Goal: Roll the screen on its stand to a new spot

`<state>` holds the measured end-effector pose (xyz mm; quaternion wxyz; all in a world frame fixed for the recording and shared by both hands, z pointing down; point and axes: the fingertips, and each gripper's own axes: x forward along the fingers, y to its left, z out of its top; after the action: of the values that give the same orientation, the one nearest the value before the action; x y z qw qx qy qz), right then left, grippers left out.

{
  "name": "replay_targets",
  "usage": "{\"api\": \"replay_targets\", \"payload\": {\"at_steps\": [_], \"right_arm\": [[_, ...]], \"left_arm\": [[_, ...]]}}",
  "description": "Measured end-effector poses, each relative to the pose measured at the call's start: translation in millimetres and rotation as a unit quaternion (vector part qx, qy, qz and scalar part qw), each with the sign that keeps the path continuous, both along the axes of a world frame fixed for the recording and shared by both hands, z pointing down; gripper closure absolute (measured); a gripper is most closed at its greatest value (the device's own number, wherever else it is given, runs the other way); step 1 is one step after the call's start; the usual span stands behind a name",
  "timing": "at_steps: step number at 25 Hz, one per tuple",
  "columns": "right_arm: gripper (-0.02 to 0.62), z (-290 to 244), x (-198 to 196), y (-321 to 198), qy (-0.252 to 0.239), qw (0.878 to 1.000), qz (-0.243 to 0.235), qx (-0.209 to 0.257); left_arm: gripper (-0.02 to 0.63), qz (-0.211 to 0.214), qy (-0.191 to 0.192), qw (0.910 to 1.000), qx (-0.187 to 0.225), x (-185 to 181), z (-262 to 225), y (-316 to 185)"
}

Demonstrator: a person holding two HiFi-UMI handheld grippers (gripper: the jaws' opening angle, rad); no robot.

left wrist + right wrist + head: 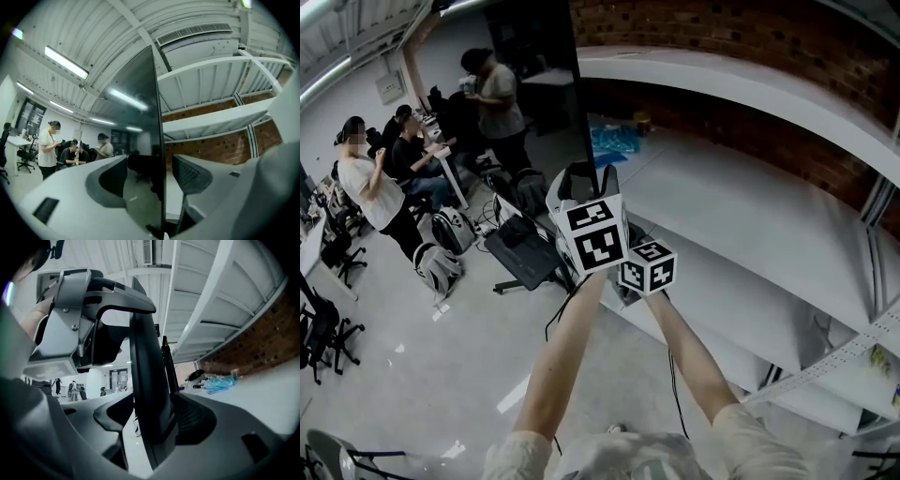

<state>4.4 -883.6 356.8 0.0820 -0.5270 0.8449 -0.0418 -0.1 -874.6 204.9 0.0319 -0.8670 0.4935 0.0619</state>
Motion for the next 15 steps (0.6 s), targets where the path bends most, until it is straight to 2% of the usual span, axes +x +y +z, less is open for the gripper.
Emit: {"api": "replay_targets", "payload": {"at_steps": [3, 7, 10, 11, 12, 15], "right_arm": [[0.334, 11.3, -6.7, -3.3, 0.015, 1.0, -0.011, -0.008], [0.336, 15.6, -4.0, -10.6, 0.033, 0.999, -0.007, -0.001], [0.337, 24.8, -1.0, -21.6, 0.052, 0.999, 0.002, -0.016], [0.346, 27.7, -0.1, -24.2, 0.054, 0.998, 0.006, -0.02], [0.388, 29.2, 0.6, -25.8, 0.057, 0.998, 0.012, -0.019], [0.399, 28.8, -1.3, -27.7, 0.068, 0.997, 0.017, -0.012]], "left_arm": [[0.311, -0.009, -0.01, 0.9999, -0.007, -2.5, 3.1, -6.3], [0.308, -0.035, -0.054, 0.9977, 0.021, 0.0, 8.3, -20.7], [0.302, -0.043, -0.05, 0.9974, 0.029, 0.9, 8.0, -29.1], [0.302, -0.042, -0.048, 0.9976, 0.026, 0.2, 8.6, -30.9], [0.302, -0.042, -0.046, 0.9977, 0.025, -1.1, 9.4, -32.4], [0.302, -0.043, -0.045, 0.9978, 0.024, -5.7, 9.9, -35.0]]}}
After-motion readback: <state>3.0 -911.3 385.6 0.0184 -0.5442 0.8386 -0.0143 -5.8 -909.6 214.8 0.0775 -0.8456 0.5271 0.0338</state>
